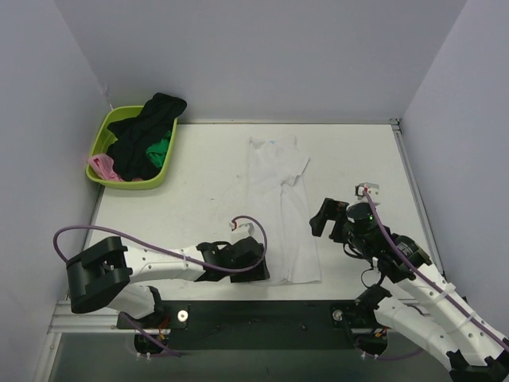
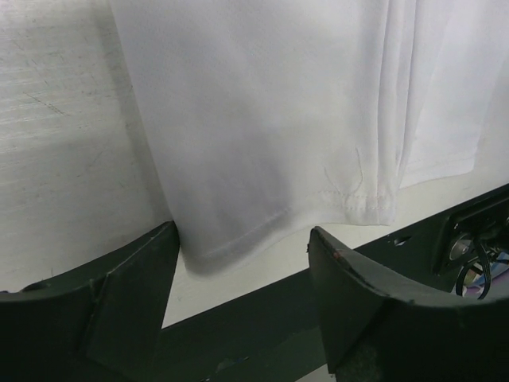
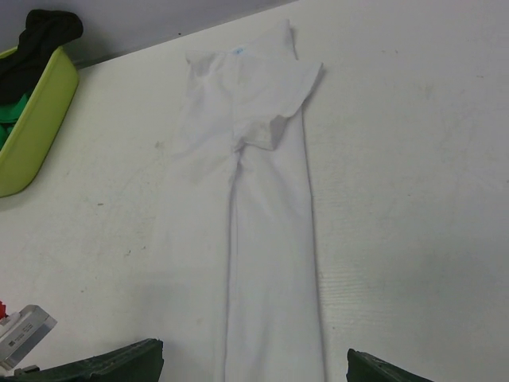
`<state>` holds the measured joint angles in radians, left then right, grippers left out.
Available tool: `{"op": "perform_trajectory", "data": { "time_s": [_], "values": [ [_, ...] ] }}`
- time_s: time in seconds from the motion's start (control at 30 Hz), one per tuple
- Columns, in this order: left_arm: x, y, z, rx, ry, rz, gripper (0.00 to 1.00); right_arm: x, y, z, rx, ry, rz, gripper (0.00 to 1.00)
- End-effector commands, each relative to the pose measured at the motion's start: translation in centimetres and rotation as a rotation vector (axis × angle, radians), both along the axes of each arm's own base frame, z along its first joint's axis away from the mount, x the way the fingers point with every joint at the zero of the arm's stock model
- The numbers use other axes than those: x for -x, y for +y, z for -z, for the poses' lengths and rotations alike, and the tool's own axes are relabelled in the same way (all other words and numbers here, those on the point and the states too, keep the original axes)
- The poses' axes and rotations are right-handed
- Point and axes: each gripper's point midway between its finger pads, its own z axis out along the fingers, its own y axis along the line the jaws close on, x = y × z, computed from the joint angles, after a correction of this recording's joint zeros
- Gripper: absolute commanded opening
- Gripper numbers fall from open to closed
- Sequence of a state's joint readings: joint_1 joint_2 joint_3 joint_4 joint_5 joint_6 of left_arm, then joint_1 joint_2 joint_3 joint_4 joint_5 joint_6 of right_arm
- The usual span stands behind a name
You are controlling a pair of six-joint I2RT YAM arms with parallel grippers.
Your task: Fold and stack the t-shirts
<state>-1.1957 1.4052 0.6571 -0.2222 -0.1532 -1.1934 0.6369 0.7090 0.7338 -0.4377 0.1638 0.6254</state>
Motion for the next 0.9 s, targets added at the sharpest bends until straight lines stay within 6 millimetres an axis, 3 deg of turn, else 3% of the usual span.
{"op": "perform_trajectory", "data": {
  "time_s": [0.0,0.23,0.43,0.5,0.57,0.87],
  "values": [
    [0.5,0.9,1.2,-0.09,0.014,-0.018,0.7,1.1,-1.0,0.9,0.011,0.021,0.03,1.0],
    [0.6,1.4,2.7,-0.144,0.03,-0.034,0.56,2.1,-1.2,1.1,-0.035,0.015,0.027,1.0],
    [0.3,1.7,3.9,-0.185,0.031,-0.05,0.3,3.0,-1.5,1.2,-0.041,0.03,0.021,1.0],
    [0.2,1.6,3.9,-0.189,0.026,-0.052,0.11,3.3,-1.6,1.4,-0.041,0.037,0.016,1.0],
    [0.1,1.7,4.1,-0.2,0.03,-0.055,0.0,3.6,-1.6,1.8,-0.04,0.056,0.018,1.0],
    [-0.6,1.9,3.1,-0.18,0.009,-0.073,0.0,6.7,-1.3,8.3,0.048,0.327,0.019,0.94]
  ]
}}
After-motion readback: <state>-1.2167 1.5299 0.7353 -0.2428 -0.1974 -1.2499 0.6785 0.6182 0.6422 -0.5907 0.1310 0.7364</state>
